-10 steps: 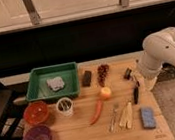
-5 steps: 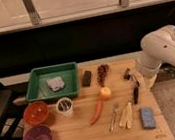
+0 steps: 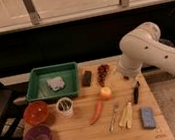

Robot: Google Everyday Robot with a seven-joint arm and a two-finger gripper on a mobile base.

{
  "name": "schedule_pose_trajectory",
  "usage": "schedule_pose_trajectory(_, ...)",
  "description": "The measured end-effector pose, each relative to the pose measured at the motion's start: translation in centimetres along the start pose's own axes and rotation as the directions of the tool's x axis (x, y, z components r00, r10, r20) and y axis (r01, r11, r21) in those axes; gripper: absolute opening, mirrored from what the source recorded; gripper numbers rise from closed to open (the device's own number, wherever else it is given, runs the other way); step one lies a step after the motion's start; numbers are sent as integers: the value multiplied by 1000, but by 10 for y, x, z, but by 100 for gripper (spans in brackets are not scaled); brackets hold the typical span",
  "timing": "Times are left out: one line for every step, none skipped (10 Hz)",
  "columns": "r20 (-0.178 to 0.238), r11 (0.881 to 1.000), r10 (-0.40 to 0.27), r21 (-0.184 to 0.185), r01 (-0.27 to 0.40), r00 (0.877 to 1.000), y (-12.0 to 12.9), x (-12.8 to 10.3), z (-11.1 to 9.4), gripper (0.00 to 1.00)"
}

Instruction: Stack cups into tray

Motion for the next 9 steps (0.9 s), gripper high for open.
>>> schedule_pose_trajectory(40, 999, -47, 12, 47, 998, -15, -16, 2, 66)
schedule_pose_trajectory(76, 996, -90, 25, 88, 993, -32, -31, 4, 66)
schedule_pose_trajectory(121, 990, -136, 39, 132, 983, -50, -50, 8, 66)
schedule_pose_trajectory(158, 986, -165, 49, 160, 974, -63, -66, 12, 66)
schedule_pose_trajectory(184, 984, -179, 52, 172, 967, -71, -77, 15, 66)
schedule_pose_trajectory(210, 982, -189, 55, 182, 959, -82, -92, 19, 66)
schedule_pose_trajectory(238, 979, -201, 61, 192, 950, -94, -106, 24, 66)
schedule_pose_trajectory(260, 978, -206, 66, 196, 943, -103, -117, 29, 66)
schedule_pose_trajectory(282, 980, -196, 69, 184, 939, -113, -126, 37, 66)
